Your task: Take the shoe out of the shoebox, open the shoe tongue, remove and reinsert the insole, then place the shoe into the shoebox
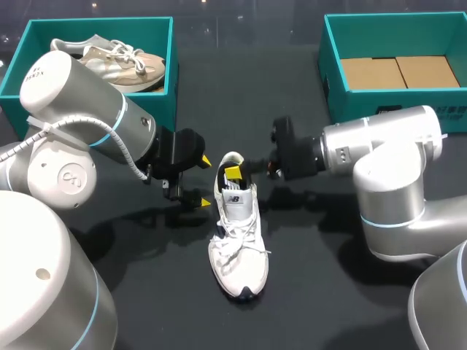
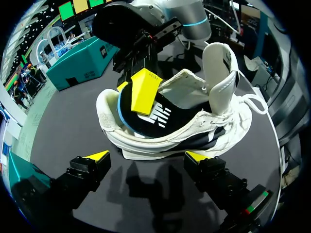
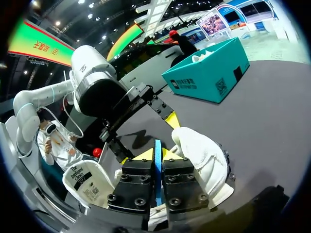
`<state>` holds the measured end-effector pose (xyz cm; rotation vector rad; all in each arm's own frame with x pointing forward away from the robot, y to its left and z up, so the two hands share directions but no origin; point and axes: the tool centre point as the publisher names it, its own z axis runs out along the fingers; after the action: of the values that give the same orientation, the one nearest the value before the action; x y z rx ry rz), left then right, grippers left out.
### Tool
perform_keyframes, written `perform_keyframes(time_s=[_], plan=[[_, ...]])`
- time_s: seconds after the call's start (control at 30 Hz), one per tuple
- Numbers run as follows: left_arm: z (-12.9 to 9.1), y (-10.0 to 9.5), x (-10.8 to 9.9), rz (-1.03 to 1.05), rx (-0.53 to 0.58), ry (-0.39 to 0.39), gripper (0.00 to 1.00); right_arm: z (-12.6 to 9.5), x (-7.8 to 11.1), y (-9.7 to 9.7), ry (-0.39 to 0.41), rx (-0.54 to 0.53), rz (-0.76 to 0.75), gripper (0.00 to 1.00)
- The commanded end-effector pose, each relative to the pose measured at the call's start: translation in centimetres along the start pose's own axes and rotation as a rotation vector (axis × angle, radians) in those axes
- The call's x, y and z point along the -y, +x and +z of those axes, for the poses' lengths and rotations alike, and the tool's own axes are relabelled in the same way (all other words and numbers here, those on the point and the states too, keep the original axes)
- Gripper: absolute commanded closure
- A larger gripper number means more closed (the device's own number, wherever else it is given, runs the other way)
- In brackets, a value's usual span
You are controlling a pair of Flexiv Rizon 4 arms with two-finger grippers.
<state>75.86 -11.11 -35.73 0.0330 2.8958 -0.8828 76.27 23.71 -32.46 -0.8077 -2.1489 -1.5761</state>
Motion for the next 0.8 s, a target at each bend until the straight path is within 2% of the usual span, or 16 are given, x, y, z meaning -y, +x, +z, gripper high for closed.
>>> perform_keyframes(time_s=[0.03,0.3,0.5,0.53,0.6,0.63,0.7,0.8], plan=[[0.0,0.1,-0.1,0.001,0.002,0.001,0.0,0.6,1.0,0.4,0.036,0.022,0.026,1.0],[0.0,0.1,-0.1,0.001,0.002,0.001,0.0,0.0,3.6,1.8,0.072,0.054,0.087,1.0],[0.0,0.1,-0.1,0.001,0.002,0.001,0.0,-0.1,3.7,2.4,0.062,0.061,0.073,1.0],[0.0,0.1,-0.1,0.001,0.002,0.001,0.0,-0.1,3.4,2.4,0.054,0.06,0.061,0.84],[0.0,0.1,-0.1,0.001,0.002,0.001,0.0,-0.2,2.6,2.4,0.039,0.062,0.029,0.68],[0.0,0.1,-0.1,0.001,0.002,0.001,0.0,-0.2,2.2,2.5,0.03,0.06,0.015,0.56],[0.0,0.1,-0.1,0.001,0.002,0.001,0.0,-0.3,1.6,2.6,0.022,0.06,-0.015,0.53],[0.0,0.1,-0.1,0.001,0.002,0.001,0.0,-0.3,0.5,2.6,0.015,0.057,-0.055,0.53]])
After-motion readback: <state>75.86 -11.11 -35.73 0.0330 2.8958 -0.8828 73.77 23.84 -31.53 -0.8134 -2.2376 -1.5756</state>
